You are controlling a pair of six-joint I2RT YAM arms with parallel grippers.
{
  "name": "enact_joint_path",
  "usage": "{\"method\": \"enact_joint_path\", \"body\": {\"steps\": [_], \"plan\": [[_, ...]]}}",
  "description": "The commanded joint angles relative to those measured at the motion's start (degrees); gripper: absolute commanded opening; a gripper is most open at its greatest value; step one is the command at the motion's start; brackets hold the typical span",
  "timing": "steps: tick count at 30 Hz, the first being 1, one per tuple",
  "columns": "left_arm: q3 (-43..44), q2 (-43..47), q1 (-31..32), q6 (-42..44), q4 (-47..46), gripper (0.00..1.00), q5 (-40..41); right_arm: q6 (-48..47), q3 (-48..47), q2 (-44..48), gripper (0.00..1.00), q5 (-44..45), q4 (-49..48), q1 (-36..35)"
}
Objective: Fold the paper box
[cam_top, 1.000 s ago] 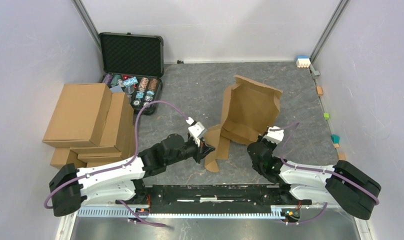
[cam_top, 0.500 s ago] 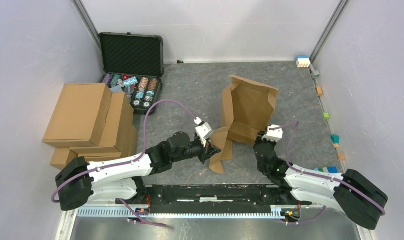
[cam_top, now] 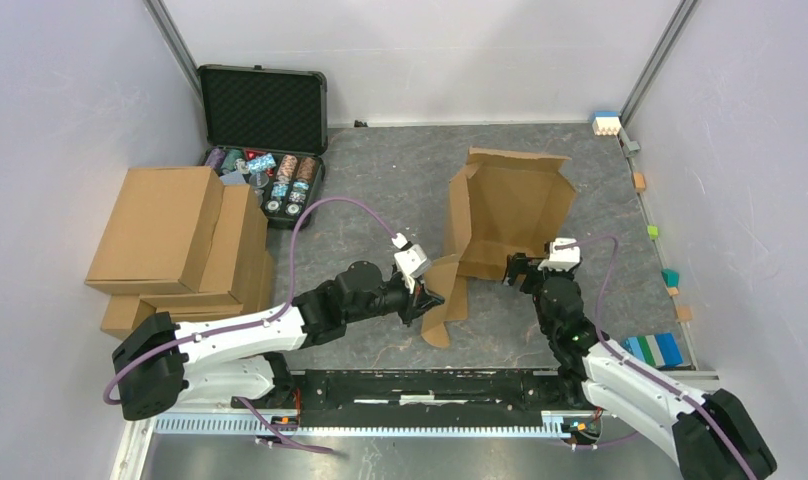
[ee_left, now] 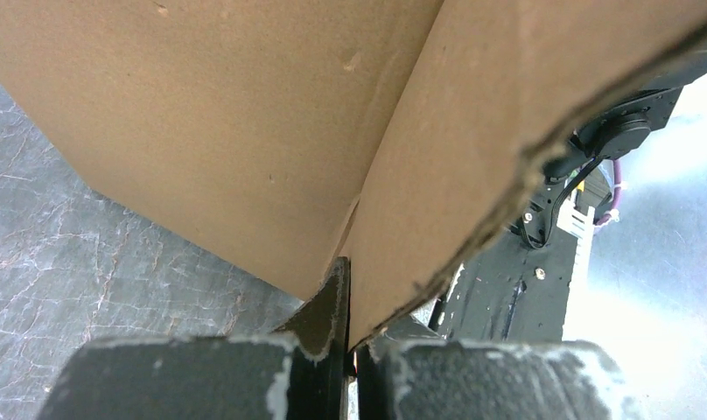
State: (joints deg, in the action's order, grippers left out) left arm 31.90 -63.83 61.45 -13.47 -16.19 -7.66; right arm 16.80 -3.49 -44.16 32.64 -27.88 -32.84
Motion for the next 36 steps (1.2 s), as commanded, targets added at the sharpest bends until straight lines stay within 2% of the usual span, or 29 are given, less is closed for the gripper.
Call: {"method": "enact_joint_path", "body": {"steps": [1,8,15,18,24,28,30,31,36], "plan": [[1.1,-0.4,-0.3,0.6,5.2,0.02,-1.1,-3.8,0.2,1.9,0.97,-12.9,-1.1,3.1],[1.3,0.5,-0.2,1.3,6.8,0.02,-0.7,-5.5,1.6,4.0,0.92,-24.4,-2.8,7.1],[1.9,1.2,-0.3,1.3,7.9,0.02,-0.1,-4.8,5.2,13.6,0.96,-23.7,4.8,10.8],[2.4,0.8,-0.3,1.4,8.4,0.02,-0.1,-4.7,4.8,16.0,0.97,-17.4,11.5,13.0],[2.3,0.9,-0.3,1.3,8.7,0.02,0.0,-1.9,4.6,18.5,0.98,-19.9,13.1,25.1],[2.3,0.8,-0.3,1.9,8.7,0.02,0.0,-2.5,4.2,12.0,0.98,-33.1,4.8,37.1],[2.7,0.6,-0.3,2.0,8.7,0.02,0.0,-2.4,4.8,5.6,0.98,-48.6,-7.2,42.4],[2.9,0.5,-0.4,2.0,8.8,0.02,-0.2,-1.6,5.0,1.7,0.98,-52.5,-12.2,43.0],[3.9,0.3,-0.3,2.8,9.5,0.02,-0.7,-1.5,6.0,-9.6,0.98,-55.9,-29.5,42.9]]}}
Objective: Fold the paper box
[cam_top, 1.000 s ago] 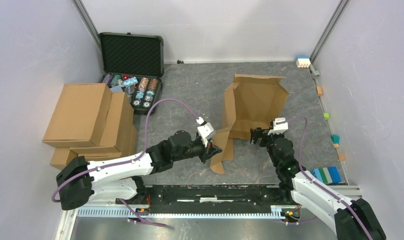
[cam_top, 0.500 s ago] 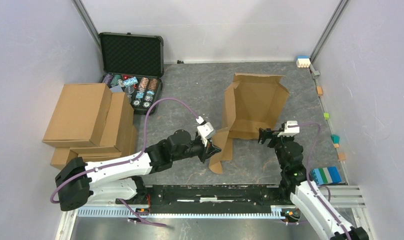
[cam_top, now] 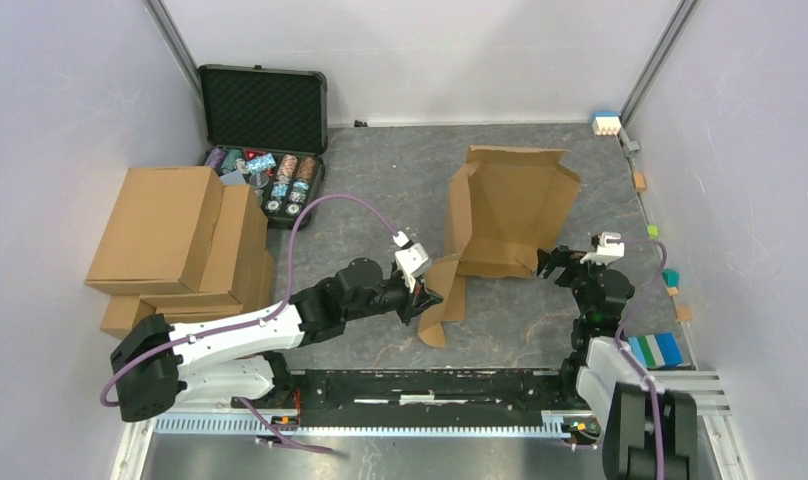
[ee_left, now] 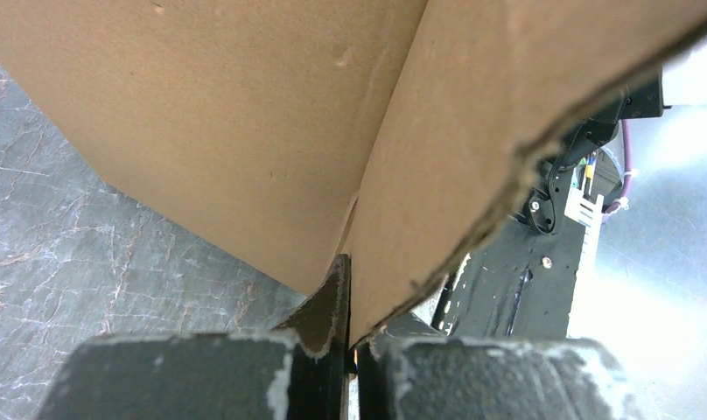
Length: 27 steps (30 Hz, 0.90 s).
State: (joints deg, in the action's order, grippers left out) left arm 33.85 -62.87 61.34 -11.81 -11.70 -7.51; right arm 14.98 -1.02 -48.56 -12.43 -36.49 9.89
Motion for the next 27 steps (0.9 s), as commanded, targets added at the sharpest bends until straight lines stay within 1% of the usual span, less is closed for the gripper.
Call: {"method": "enact_joint_path", "body": {"steps": [1,3,5,7,8,11,13,15,17,19,21,22,25,27], "plan": [[2.2,-0.5,-0.3,1.2,5.3,0.02,-1.1,-0.1,3.0,-6.5,0.98,-11.6,-22.6,-0.6],[2.1,-0.4,-0.2,1.4,5.5,0.02,-1.4,-3.2,1.4,-8.1,0.98,-9.5,-21.5,-2.2],[2.1,-0.2,-0.2,1.5,5.8,0.02,-1.3,-4.5,1.5,-9.3,0.98,-7.9,-22.4,-3.2],[1.8,0.0,-0.3,1.6,5.9,0.02,-1.3,-4.9,1.4,-11.4,0.98,-8.2,-24.8,-3.8],[1.7,0.1,-0.2,1.6,6.0,0.02,-1.2,-5.3,-0.4,-12.8,0.98,-8.7,-26.0,-4.1],[1.7,0.3,-0.3,1.8,6.1,0.02,-1.2,-5.5,-1.7,-17.4,0.98,-11.1,-31.1,-5.2],[1.7,0.3,-0.3,2.0,6.3,0.02,-1.1,-5.6,-2.8,-19.4,0.98,-12.1,-31.9,-6.2],[1.7,0.2,-0.3,2.2,6.4,0.02,-0.6,-6.9,-3.3,-19.1,0.95,-12.1,-30.4,-8.1],[1.8,-0.2,-0.4,2.0,6.5,0.02,0.4,-9.4,-3.6,-16.9,0.91,-9.0,-25.0,-11.2],[2.3,-0.7,-1.0,1.7,6.8,0.02,1.2,-10.9,-3.6,-14.4,0.84,-6.8,-21.6,-13.5],[2.6,-1.0,-1.5,2.4,7.0,0.02,2.3,-10.8,-3.1,-12.3,0.75,-5.7,-19.6,-14.2],[2.5,-0.9,-1.7,3.0,6.9,0.02,3.4,-10.2,-2.6,-11.6,0.72,-5.4,-19.5,-14.3],[2.6,-1.0,-2.6,5.3,6.7,0.02,5.1,-9.9,-2.5,-11.2,0.59,-4.1,-17.6,-15.8],[2.8,-1.1,-3.3,6.2,6.7,0.02,5.3,-9.9,-2.7,-11.8,0.59,-2.6,-17.5,-17.2]]}}
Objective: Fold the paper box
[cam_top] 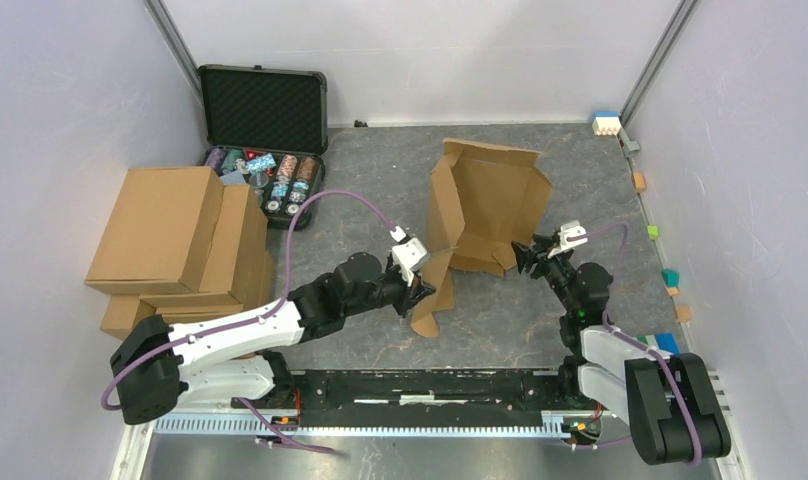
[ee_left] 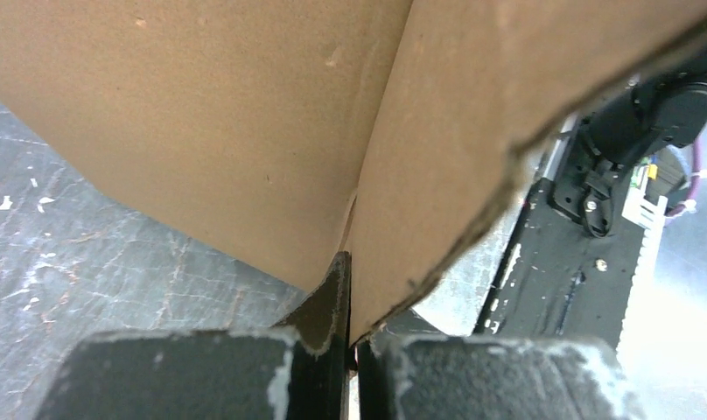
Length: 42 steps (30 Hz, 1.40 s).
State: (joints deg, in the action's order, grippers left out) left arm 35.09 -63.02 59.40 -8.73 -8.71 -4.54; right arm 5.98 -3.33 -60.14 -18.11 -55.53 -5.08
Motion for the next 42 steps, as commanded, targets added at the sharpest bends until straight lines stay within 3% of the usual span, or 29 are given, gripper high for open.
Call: {"method": "enact_joint_path", "body": {"steps": [1,9,19,27,35,38,42], "plan": [[1.4,-0.9,-1.7,3.5,3.4,0.02,2.3,-1.0,-0.8,-0.6,0.58,3.6,1.8,-2.7],[-1.0,0.0,-3.6,8.4,0.2,0.02,4.3,-0.4,-2.7,-2.7,0.55,6.1,1.0,-7.0],[-6.6,1.8,-6.4,6.2,-8.5,0.02,4.3,2.5,-7.4,-10.5,0.68,22.0,-1.5,-11.3],[-8.3,1.3,-6.4,5.1,-11.2,0.02,6.6,4.5,-5.6,-11.8,0.62,23.4,-6.5,-11.9],[-8.3,3.0,-6.4,5.3,-10.0,0.02,7.9,3.2,-2.1,-3.8,0.96,27.9,-3.9,-11.3],[-8.8,3.5,-6.5,5.2,-10.3,0.02,8.3,2.8,-4.2,-5.8,0.98,28.6,-1.8,-10.0],[-8.5,3.6,-6.6,5.0,-10.1,0.02,6.6,3.8,-5.8,-11.5,0.98,20.3,-8.1,-6.2]]}}
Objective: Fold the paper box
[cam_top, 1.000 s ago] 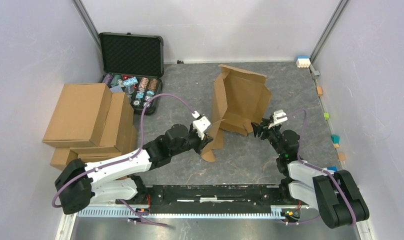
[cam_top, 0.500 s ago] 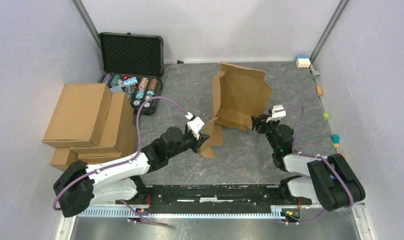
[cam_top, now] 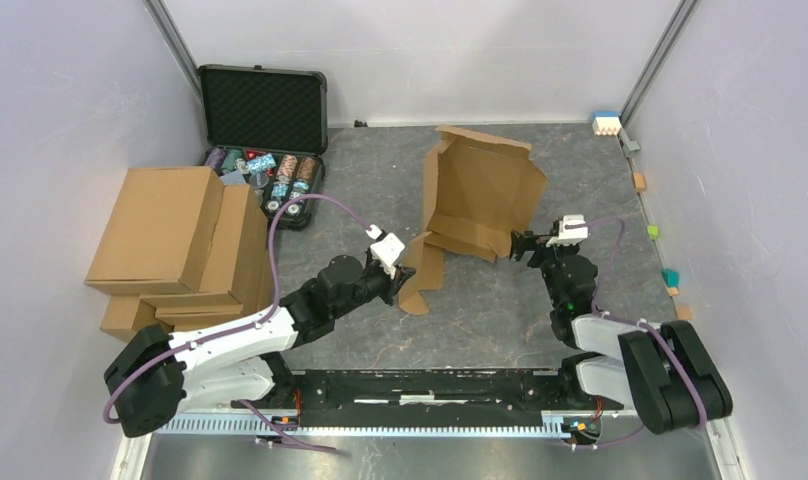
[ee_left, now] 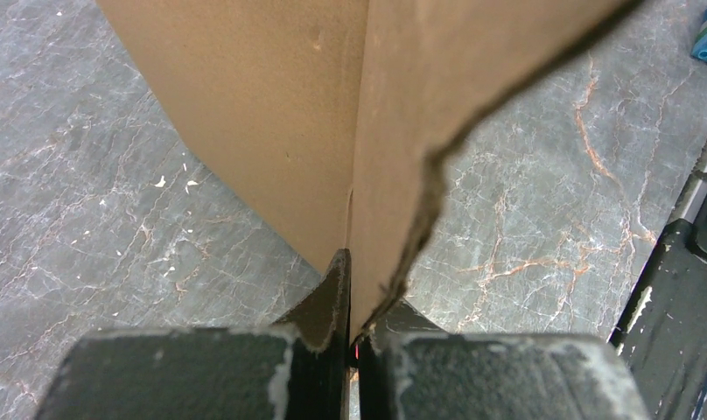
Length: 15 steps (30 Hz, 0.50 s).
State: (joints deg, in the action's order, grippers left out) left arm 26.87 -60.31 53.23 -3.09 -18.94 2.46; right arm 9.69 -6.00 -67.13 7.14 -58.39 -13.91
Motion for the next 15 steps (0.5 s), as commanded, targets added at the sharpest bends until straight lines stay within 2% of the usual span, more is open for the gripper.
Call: {"method": "enact_joint_path", "body": {"steps": [1,3,8,13,15], "plan": [[-0.2,1.0,-0.4,-0.7,0.2,0.02,-0.5,-0.7,-4.8,-6.4,0.98,-5.9,-4.7,2.7],[-0.5,1.1,-0.4,-0.7,0.1,0.02,-0.3,-1.2,-8.4,-9.8,0.93,-9.5,-2.9,2.7],[-0.3,0.4,-0.4,-0.9,-0.3,0.02,-1.6,-0.6,-10.9,-13.7,0.79,-17.0,-6.4,2.5],[0.4,-1.0,-0.4,-0.9,-0.1,0.02,-2.2,-1.1,-11.4,-15.2,0.78,-20.7,-7.5,2.0],[0.6,-1.4,-0.4,-0.9,0.0,0.02,-2.2,-2.6,-12.2,-15.7,0.82,-21.2,-6.4,1.2]]}}
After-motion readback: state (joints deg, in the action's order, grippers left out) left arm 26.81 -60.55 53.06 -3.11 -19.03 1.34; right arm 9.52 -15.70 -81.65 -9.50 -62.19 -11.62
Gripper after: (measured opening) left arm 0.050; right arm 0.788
